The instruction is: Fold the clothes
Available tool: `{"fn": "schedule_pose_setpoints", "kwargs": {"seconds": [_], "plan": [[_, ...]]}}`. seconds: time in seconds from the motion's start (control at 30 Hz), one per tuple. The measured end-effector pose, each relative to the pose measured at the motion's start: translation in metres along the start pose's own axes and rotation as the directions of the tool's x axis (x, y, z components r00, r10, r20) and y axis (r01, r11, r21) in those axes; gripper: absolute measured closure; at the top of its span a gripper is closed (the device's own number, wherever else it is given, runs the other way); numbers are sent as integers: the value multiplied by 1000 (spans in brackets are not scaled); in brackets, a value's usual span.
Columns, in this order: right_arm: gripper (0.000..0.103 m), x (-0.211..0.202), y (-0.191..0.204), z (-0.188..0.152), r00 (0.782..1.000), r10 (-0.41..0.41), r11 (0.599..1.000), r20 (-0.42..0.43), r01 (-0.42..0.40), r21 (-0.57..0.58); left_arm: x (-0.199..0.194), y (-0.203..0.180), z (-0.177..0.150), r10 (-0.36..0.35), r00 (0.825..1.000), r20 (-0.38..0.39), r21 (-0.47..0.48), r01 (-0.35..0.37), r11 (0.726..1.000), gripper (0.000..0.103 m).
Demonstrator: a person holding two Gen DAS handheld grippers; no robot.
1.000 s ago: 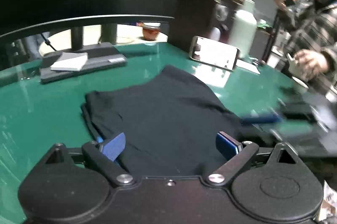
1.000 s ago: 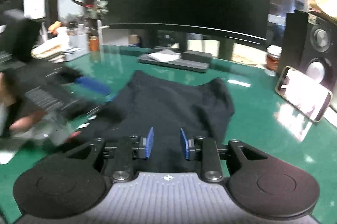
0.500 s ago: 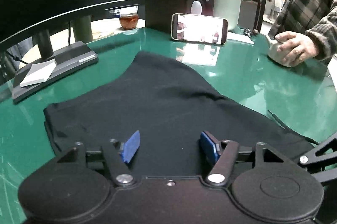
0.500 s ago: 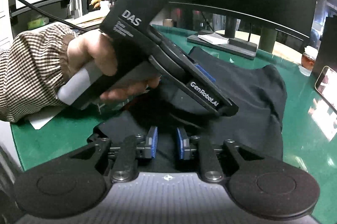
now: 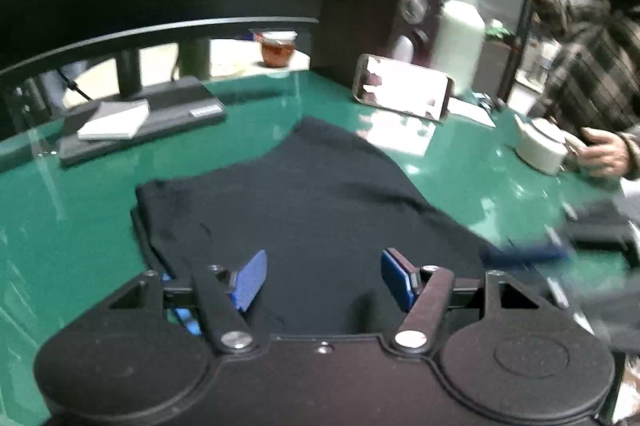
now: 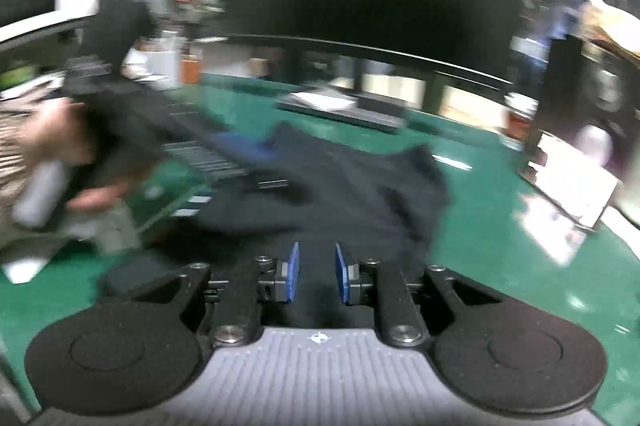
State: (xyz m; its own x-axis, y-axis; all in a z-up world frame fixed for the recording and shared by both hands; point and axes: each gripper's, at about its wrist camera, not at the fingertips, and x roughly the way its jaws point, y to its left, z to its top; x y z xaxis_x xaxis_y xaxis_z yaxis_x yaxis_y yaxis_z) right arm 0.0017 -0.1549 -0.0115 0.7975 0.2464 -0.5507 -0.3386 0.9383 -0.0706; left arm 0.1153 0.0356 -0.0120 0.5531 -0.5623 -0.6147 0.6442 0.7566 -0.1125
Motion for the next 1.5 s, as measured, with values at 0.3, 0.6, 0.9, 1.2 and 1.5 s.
{"fn": "schedule_pose_setpoints", "kwargs": {"seconds": [0.3,0.6,0.9,1.2,1.5], "plan": [[86,31,-16,-10,998,-22,999,-55,24,34,5,-12,-16,-21,999,-31,71,23,997,40],[86,27,-22,-12,998,-6,1000,-56,7,26,5,-14,-17,-18,999,-29,75,21,997,38],[85,22,-23,-15,999,-6,999,-52,8,32,5,-14,-19,-20,999,-27,84,22,996,37],[85,21,-24,-16,999,-4,999,-51,6,38,5,-17,-19,-16,999,-28,95,18,995,34],[84,23,-23,-6,999,-8,999,-42,9,41,-2,-18,-23,-49,998,-43,101,53,993,34]]}}
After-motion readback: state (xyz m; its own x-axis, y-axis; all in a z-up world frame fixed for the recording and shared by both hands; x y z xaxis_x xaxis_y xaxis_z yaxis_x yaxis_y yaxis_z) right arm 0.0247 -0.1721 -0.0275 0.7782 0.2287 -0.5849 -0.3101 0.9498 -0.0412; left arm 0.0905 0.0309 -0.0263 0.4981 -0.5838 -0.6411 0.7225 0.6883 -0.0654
